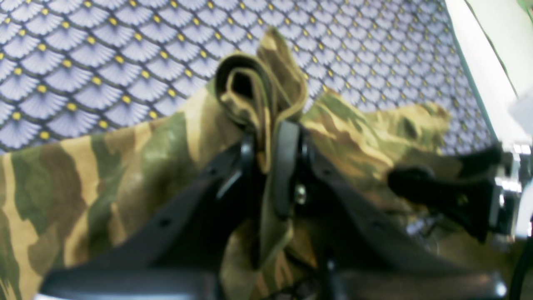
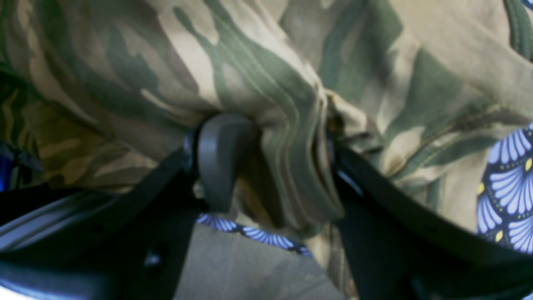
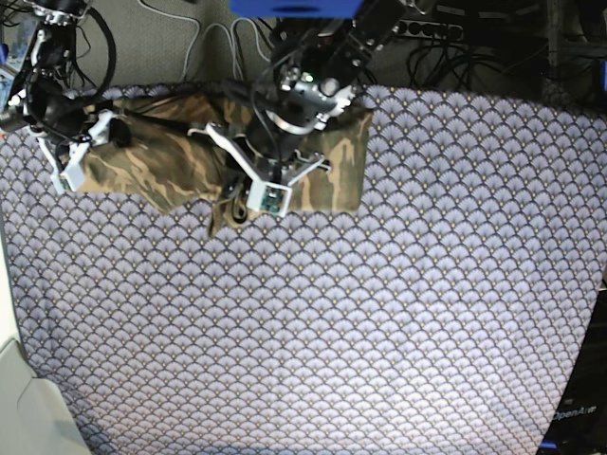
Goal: Fold the T-shirt properly
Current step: 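Fold the lifted end over onto the strip's middle with the left gripper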
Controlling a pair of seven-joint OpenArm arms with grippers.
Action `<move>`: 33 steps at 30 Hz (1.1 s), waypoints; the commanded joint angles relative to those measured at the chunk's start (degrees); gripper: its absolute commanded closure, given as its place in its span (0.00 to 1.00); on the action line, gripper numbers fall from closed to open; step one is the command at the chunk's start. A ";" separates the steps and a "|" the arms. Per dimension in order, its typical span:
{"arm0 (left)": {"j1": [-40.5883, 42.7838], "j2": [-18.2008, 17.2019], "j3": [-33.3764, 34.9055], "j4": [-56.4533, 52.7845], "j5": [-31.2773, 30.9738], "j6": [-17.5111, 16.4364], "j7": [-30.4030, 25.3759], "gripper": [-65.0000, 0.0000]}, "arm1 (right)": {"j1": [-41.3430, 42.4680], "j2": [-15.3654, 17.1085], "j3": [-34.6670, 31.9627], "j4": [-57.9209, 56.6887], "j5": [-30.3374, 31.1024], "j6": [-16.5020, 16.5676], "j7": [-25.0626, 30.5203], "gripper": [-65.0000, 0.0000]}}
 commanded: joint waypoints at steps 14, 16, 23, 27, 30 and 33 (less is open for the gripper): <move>-6.88 -3.82 1.92 2.13 -19.83 -0.80 5.69 0.60 | 0.21 0.75 0.17 0.74 1.12 0.19 0.59 0.57; -7.14 -4.97 1.66 2.40 -21.06 -0.71 5.60 0.60 | 0.21 0.75 0.17 0.74 1.12 0.19 0.59 0.57; -4.77 -9.54 -8.54 9.96 -21.67 -0.27 6.22 0.60 | 0.29 0.83 0.44 1.00 1.12 0.19 0.59 0.57; -1.78 -12.97 -13.29 7.32 -21.67 -0.27 6.30 0.71 | 0.38 2.07 0.70 1.09 1.12 0.19 0.59 0.57; -1.43 -14.02 -13.55 2.93 -21.67 -0.36 6.22 0.77 | 0.65 2.42 0.70 1.18 1.21 0.19 0.59 0.57; -1.52 -13.93 -13.55 -1.82 -21.67 -0.36 6.04 0.77 | 1.26 3.30 0.88 1.18 1.38 0.19 0.23 0.57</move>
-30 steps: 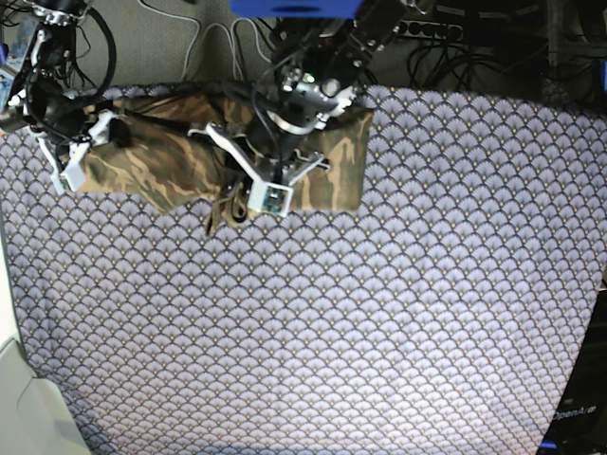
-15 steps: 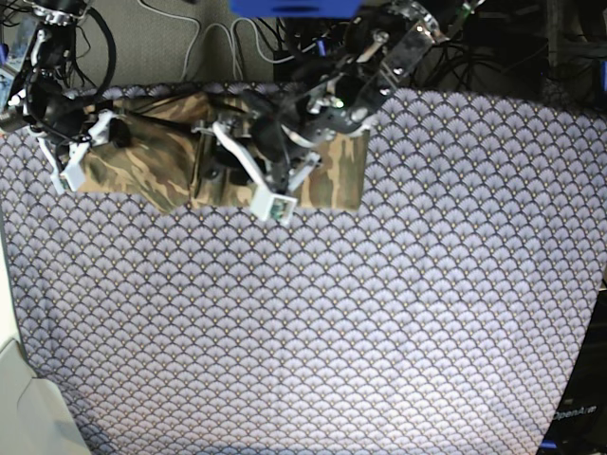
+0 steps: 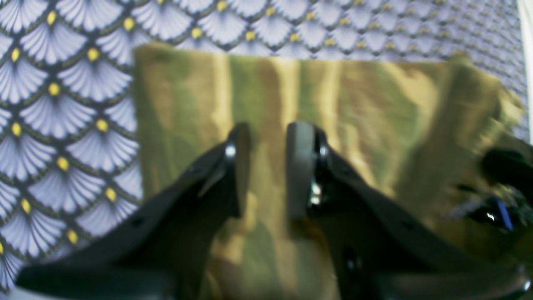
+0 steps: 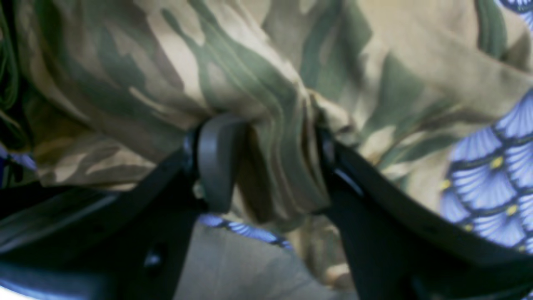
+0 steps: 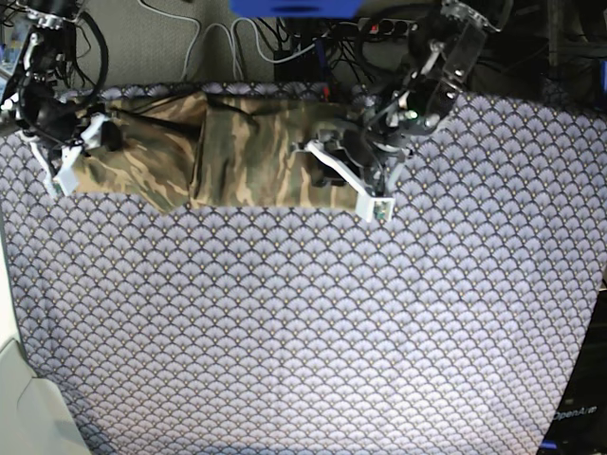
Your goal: Fold the T-shirt properly
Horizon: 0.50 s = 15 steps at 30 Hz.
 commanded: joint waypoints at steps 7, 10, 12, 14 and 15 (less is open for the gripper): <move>-1.42 0.21 -0.15 -5.20 -0.04 -0.32 -0.91 0.77 | 0.23 1.42 4.94 8.10 0.88 0.17 0.01 0.57; -1.15 0.12 -0.15 -4.06 -0.12 -0.41 -0.83 0.77 | 0.67 1.68 7.14 10.04 0.88 0.17 -2.71 0.57; -1.15 0.12 -0.15 -2.65 -0.12 -0.41 -0.47 0.77 | 1.90 1.86 8.81 10.04 0.88 0.17 -4.03 0.57; -1.15 0.03 -0.15 -1.51 -0.12 -0.32 -0.39 0.77 | 2.87 2.74 10.22 9.51 0.79 0.17 -6.14 0.57; -1.15 -0.06 -0.15 -0.72 -0.12 -0.32 -0.39 0.77 | 3.40 2.82 10.66 8.81 0.79 0.17 -7.29 0.57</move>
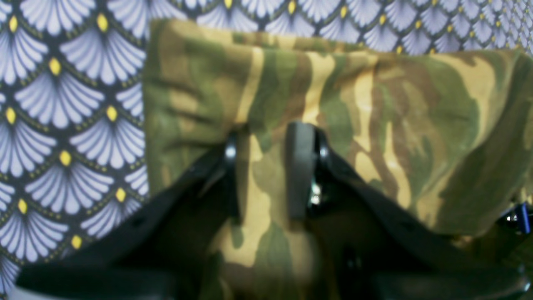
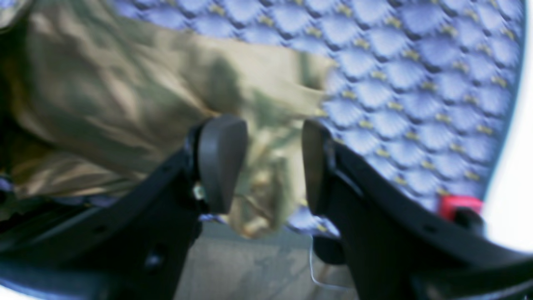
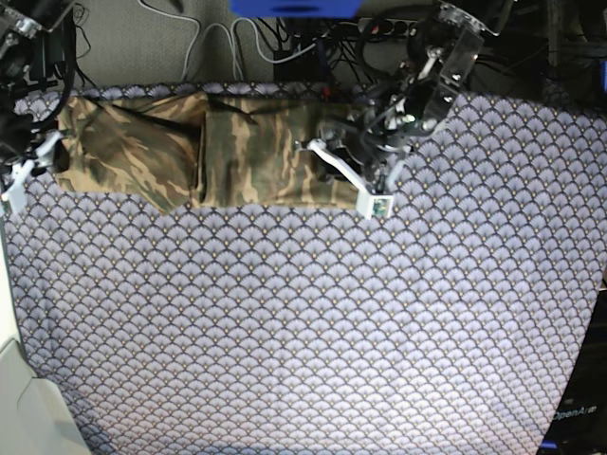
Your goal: Fold the T-shirt properly
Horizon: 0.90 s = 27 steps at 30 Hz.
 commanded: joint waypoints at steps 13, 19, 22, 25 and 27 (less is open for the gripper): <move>0.58 -0.32 0.00 2.94 -0.06 -0.43 -0.93 0.77 | 4.71 3.78 5.66 -22.09 15.74 0.19 -4.65 0.40; 0.67 -0.32 0.00 3.12 -0.06 -0.34 -0.93 0.77 | 4.80 4.92 5.66 -22.71 17.14 0.19 -4.47 0.40; 0.67 -0.32 0.00 3.12 -0.06 -0.34 -0.93 0.77 | 4.80 5.10 5.57 -22.71 17.14 0.19 -2.45 0.40; 0.67 -0.32 0.00 3.12 -0.06 -0.34 -0.93 0.77 | 4.53 6.07 5.57 -22.88 17.14 0.19 -1.66 0.40; 0.67 -0.32 0.00 3.12 -0.06 -0.34 -0.93 0.77 | 4.45 6.07 5.57 -22.88 17.14 0.19 -1.66 0.40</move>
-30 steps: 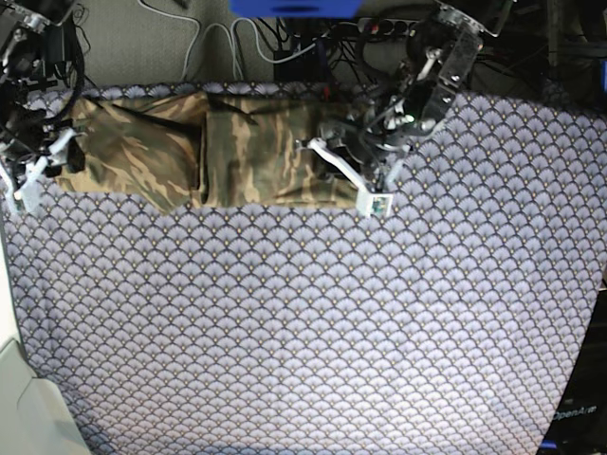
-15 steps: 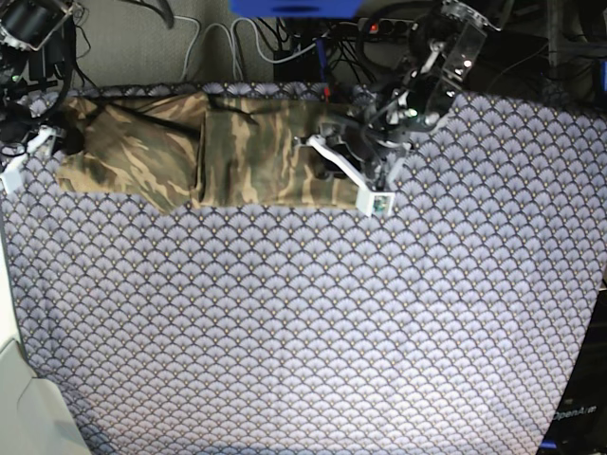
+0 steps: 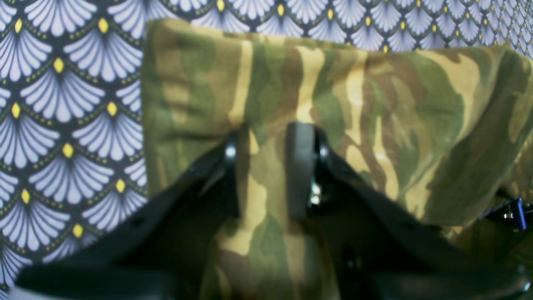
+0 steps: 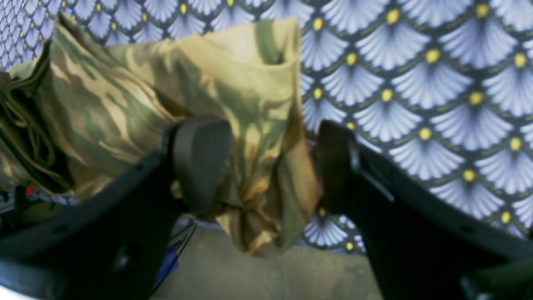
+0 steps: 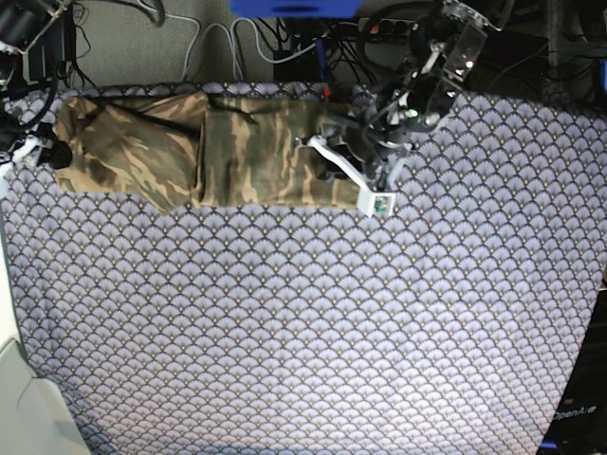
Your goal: Fold the T-shirt properly
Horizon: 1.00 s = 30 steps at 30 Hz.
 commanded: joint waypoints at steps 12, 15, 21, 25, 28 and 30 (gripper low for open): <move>-0.47 0.01 -0.02 1.22 -0.08 -0.41 -1.00 0.77 | -0.01 1.02 0.28 -2.18 0.97 0.19 1.05 0.40; -0.47 0.01 -0.02 1.22 -0.08 -0.41 -1.00 0.77 | 0.07 1.19 0.28 -6.13 0.97 0.19 1.58 0.40; -0.47 0.01 -0.02 1.22 -0.08 -0.41 -1.00 0.77 | -0.01 1.19 -1.91 -6.84 0.97 0.19 2.90 0.40; -0.56 0.01 -0.11 1.22 -0.08 -0.41 -1.00 0.77 | -0.01 1.02 -3.32 -6.75 1.14 0.19 2.37 0.40; -0.56 0.01 -0.11 1.22 -0.08 -0.41 -1.00 0.77 | -0.01 0.93 -3.50 -6.84 1.23 0.19 2.02 0.40; -0.56 0.01 -0.11 1.22 -0.08 -0.41 -1.00 0.77 | -0.01 0.93 -3.50 -6.84 1.23 0.19 1.14 0.40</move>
